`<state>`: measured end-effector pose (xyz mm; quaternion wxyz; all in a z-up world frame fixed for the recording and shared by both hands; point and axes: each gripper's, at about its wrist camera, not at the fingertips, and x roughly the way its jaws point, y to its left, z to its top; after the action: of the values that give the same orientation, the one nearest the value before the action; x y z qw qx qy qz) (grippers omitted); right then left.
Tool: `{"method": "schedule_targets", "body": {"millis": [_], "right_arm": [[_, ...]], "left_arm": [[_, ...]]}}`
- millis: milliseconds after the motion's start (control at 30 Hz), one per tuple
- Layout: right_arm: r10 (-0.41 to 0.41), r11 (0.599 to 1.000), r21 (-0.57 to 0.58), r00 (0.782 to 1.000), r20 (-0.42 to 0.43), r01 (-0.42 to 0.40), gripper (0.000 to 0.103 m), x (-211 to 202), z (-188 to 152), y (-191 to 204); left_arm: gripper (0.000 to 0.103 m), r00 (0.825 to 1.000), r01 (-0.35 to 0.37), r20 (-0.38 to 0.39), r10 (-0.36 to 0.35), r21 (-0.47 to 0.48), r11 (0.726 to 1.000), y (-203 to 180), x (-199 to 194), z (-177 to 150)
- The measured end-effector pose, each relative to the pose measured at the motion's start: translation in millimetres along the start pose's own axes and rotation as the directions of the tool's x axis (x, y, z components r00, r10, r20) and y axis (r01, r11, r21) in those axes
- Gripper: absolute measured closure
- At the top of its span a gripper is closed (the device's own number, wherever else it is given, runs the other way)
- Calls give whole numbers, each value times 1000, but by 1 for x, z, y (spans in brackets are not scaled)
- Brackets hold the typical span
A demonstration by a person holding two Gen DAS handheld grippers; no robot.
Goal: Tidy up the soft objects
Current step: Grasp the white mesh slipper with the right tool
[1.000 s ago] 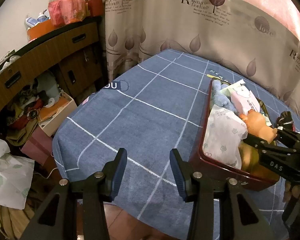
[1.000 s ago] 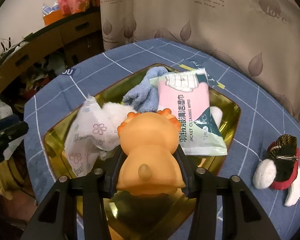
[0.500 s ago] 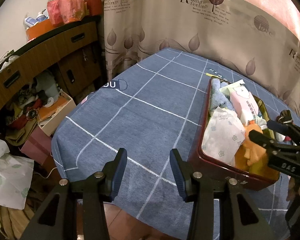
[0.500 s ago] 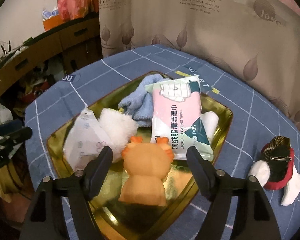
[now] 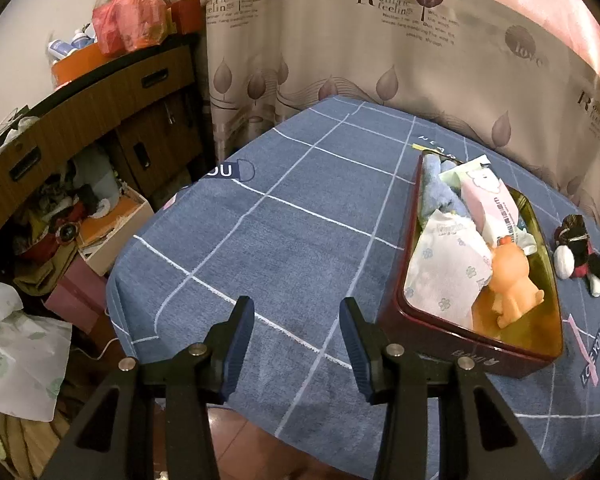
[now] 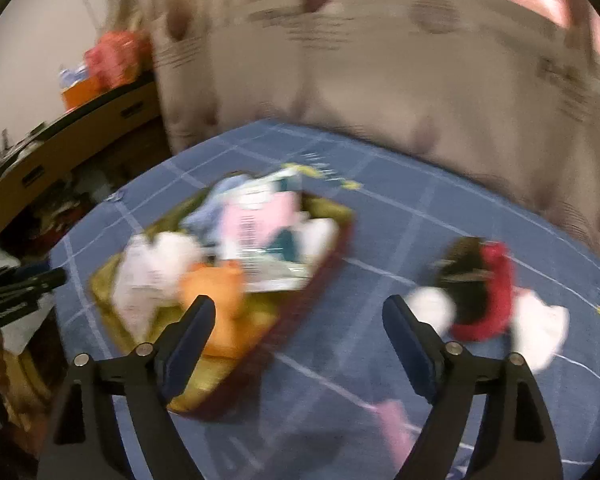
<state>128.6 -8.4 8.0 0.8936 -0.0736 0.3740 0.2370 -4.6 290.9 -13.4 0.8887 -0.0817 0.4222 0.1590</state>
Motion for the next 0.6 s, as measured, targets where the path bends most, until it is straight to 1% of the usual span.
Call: {"method": "schedule_targets", "body": {"millis": [167,233,367,467,600], "right_arm": [[-128,987,92,992,-12,129,17,-13,-10,-70],[-174,975,136,984,-39,178,16,-12,-18,-101],[-255,945,182,961,-109,271,16,-4,-38,-148],[-290,930,193,946,-142,314,16,4,-48,-172],[-298,915,229,938,-178,333,16,23,-55,-196]], "left_arm": [[58,1000,-9,-12,9,0,1000,0,5,-1],[58,1000,-8,-19,8,2,1000,0,8,-1],[58,999,-20,-24,21,20,1000,-3,12,-4],[58,999,-32,-27,33,32,999,-6,14,-6],[58,999,-38,-37,39,33,999,-6,17,-9]]}}
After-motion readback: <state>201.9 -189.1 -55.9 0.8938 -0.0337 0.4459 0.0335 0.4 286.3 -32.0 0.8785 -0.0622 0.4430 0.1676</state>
